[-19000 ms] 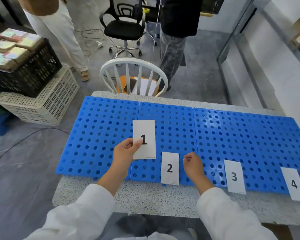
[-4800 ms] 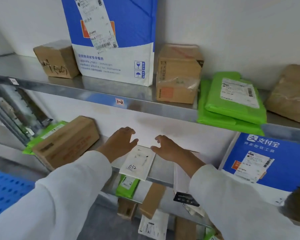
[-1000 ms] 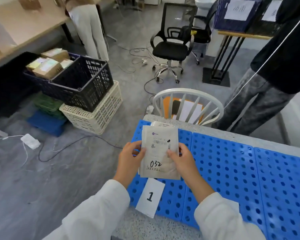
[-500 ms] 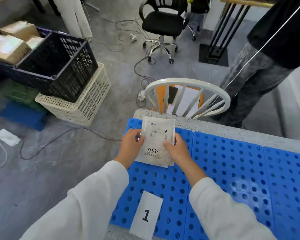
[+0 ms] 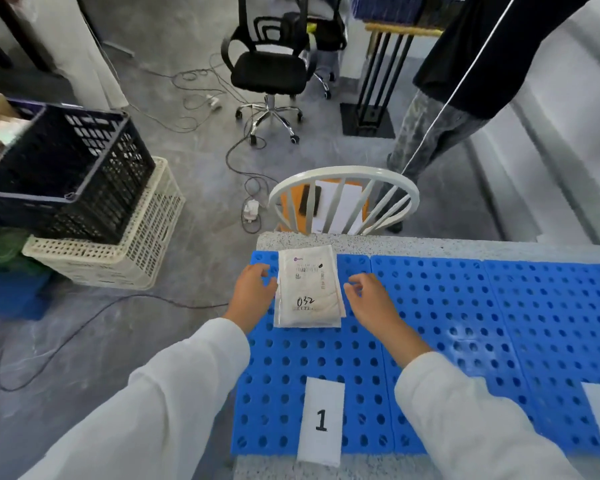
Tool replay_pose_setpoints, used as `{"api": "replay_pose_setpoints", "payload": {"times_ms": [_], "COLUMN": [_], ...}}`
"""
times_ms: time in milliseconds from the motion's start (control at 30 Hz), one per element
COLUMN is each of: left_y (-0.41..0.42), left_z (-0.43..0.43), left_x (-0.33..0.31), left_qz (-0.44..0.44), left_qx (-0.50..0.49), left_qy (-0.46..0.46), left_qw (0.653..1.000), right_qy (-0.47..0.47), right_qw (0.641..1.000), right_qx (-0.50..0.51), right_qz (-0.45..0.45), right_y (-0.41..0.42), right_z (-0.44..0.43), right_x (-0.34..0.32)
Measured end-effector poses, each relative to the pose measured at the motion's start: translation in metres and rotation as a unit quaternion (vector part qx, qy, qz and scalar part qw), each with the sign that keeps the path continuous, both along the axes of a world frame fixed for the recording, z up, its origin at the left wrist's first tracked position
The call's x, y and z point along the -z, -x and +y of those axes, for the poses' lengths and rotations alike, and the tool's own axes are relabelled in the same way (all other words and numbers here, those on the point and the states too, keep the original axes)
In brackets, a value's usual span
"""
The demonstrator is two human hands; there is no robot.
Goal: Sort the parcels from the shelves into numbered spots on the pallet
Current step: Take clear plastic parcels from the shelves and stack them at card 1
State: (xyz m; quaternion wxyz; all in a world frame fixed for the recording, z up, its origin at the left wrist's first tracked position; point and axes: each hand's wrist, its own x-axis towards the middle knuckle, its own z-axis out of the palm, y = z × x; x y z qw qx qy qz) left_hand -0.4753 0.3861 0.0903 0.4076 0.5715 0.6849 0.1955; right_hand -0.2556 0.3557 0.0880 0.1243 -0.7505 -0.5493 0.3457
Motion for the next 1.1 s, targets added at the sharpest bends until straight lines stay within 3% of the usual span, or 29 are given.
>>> {"api": "replay_pose_setpoints", "payload": {"times_ms": [167,367,767,1100], "left_y": [0.003,-0.030,-0.151,-0.295], "left_z": [0.000,-0.016,-0.125,-0.308], "left_x": [-0.074,-0.156,-0.235,-0.254], "left_qz": [0.100,0.173,0.159,0.138], "left_qx": [0.241,0.416,0.563,0.658], "left_qy": [-0.065,-0.235,-0.358,-0.388], "left_qw": [0.963,0.862,0.728,0.631], "right_qy": [0.036,-0.036,-0.006,-0.015], "right_qw": [0.990,0.974,0.961,0.938], "right_qx": [-0.095,-0.043,0.134,0.259], "right_qz": [-0.099,-0.218,-0.241,-0.228], "right_y": [0.000,-0.008,-0.092,-0.187], "right_z": [-0.031,-0.075,-0.248,-0.451], "right_x": [-0.073,-0.158,-0.228,-0.250]}}
